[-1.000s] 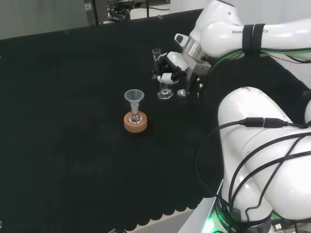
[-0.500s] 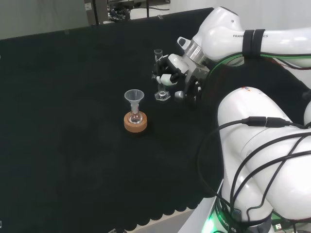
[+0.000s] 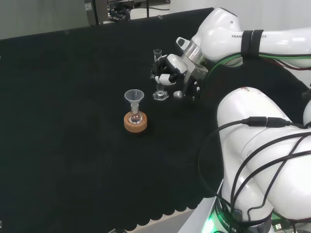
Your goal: Put the graduated cylinder back on the table.
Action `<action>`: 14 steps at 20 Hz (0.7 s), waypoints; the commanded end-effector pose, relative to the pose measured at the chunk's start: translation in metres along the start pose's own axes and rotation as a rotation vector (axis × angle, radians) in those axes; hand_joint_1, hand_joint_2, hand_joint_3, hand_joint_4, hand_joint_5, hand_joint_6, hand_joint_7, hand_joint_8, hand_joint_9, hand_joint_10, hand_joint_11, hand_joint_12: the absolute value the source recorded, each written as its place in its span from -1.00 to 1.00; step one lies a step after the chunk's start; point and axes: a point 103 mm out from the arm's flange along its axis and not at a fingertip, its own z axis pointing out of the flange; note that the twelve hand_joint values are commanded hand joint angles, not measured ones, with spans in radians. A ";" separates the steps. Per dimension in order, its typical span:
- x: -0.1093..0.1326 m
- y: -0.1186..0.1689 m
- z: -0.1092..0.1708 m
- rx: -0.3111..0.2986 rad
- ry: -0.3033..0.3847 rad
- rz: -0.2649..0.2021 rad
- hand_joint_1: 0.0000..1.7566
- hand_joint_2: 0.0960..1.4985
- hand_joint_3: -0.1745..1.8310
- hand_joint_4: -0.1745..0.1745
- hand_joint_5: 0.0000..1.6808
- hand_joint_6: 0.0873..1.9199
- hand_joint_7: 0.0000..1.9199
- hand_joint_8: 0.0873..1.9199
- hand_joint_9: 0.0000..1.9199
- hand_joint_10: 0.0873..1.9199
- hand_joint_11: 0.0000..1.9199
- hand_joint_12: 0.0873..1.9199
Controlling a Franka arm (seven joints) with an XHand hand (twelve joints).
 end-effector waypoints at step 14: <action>-0.004 -0.007 -0.001 0.105 0.035 -0.017 0.28 0.46 -0.95 -0.34 -0.10 -0.35 -0.30 -0.39 0.18 -1.00 -0.16 0.04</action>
